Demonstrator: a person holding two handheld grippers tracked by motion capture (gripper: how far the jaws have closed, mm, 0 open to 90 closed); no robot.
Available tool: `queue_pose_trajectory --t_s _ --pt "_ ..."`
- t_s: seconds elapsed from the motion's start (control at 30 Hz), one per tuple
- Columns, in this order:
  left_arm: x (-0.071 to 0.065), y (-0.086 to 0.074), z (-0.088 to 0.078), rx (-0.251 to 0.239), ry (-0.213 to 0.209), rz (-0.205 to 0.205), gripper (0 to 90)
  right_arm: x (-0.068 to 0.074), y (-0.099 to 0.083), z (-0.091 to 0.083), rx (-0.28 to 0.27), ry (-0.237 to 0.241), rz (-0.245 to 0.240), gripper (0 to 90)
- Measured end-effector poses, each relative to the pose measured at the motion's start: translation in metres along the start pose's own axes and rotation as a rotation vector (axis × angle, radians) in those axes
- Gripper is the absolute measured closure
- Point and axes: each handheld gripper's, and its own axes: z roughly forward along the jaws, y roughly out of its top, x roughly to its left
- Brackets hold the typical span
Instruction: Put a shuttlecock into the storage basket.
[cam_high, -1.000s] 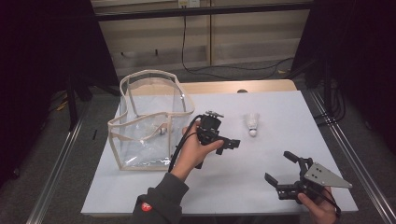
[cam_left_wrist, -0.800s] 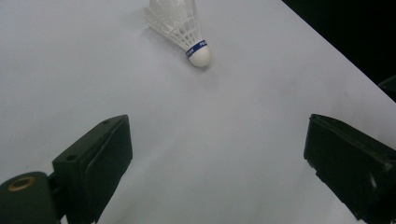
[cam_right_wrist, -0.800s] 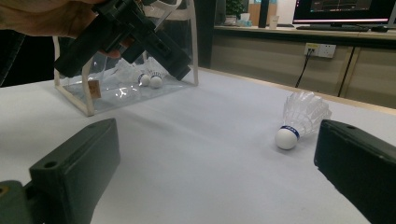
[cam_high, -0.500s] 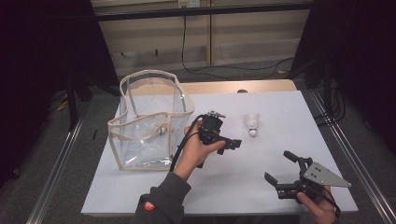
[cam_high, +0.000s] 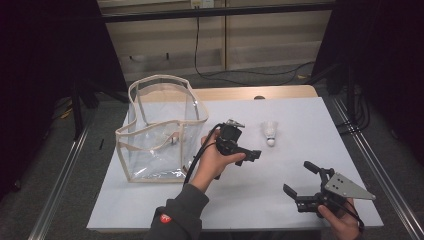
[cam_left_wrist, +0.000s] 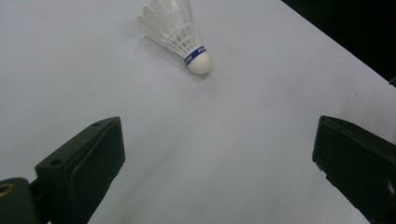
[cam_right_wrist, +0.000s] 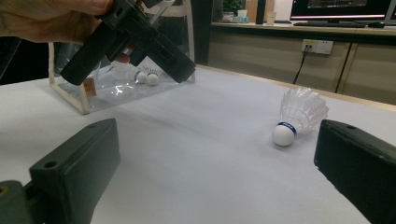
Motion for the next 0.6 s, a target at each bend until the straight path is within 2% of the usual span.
queue_pose_trajectory --t_s 0.6 --pt "-0.001 -0.003 0.021 -0.01 -0.006 -0.009 5.7 0.0 0.0 0.0 -0.002 -0.001 -0.002 0.1"
